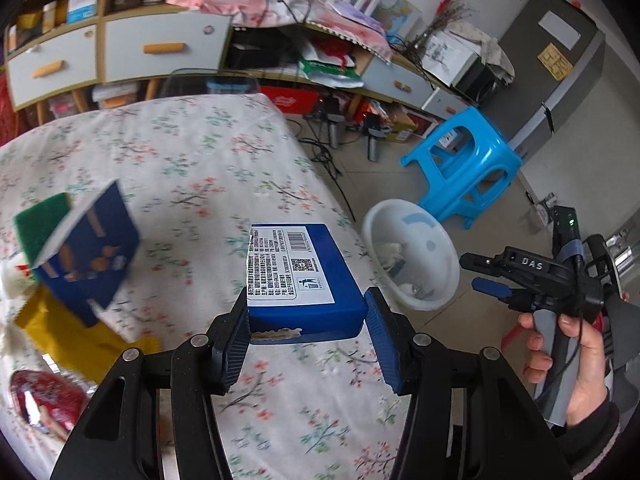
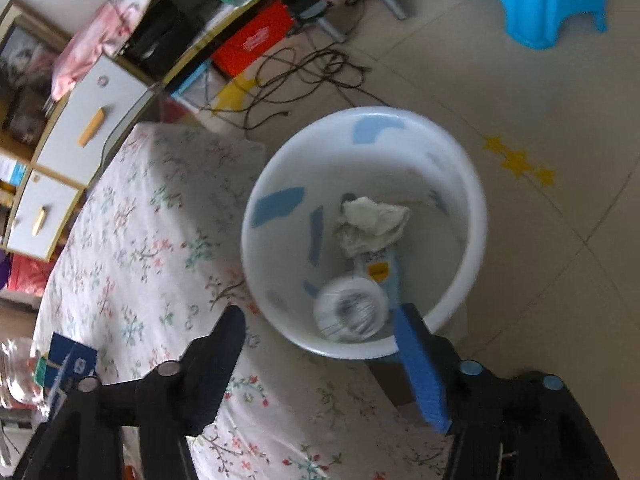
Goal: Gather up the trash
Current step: 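Carry the blue box and white bottle over the bin and release both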
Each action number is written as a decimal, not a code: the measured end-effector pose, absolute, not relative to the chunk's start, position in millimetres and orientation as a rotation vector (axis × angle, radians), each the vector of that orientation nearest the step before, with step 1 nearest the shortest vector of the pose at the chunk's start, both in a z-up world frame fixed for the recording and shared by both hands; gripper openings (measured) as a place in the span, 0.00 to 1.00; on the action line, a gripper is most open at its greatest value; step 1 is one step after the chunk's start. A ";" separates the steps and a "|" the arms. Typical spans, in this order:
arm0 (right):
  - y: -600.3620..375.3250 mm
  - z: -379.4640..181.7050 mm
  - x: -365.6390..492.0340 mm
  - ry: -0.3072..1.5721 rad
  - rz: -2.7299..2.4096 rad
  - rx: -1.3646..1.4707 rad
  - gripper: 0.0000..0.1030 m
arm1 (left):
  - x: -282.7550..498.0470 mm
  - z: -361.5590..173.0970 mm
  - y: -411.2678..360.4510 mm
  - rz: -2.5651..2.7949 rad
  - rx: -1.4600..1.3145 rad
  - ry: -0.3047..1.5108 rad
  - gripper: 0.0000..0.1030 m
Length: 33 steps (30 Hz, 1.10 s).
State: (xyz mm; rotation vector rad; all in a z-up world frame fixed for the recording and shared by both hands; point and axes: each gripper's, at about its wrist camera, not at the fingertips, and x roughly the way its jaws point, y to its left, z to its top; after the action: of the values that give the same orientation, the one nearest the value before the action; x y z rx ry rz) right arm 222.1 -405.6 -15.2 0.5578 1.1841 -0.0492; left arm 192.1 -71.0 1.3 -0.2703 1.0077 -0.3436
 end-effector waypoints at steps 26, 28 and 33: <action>-496.3 -10.0 167.7 1.187 -0.164 0.387 0.69 | 240.9 -29.1 -227.8 -0.529 -0.013 0.953 0.56; -497.6 -8.5 167.4 1.183 -0.163 0.394 0.69 | 244.4 -28.2 -231.0 -0.527 -0.006 0.949 0.65; -497.0 -6.6 163.6 1.176 -0.162 0.393 0.73 | 243.2 -24.3 -231.4 -0.488 0.027 0.949 0.84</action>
State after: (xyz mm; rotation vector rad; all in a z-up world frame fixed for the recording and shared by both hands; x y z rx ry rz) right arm 163.6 -497.0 -6.6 0.3931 1.1760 -0.1625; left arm 243.2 -231.4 -24.3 0.0266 0.9494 -0.4877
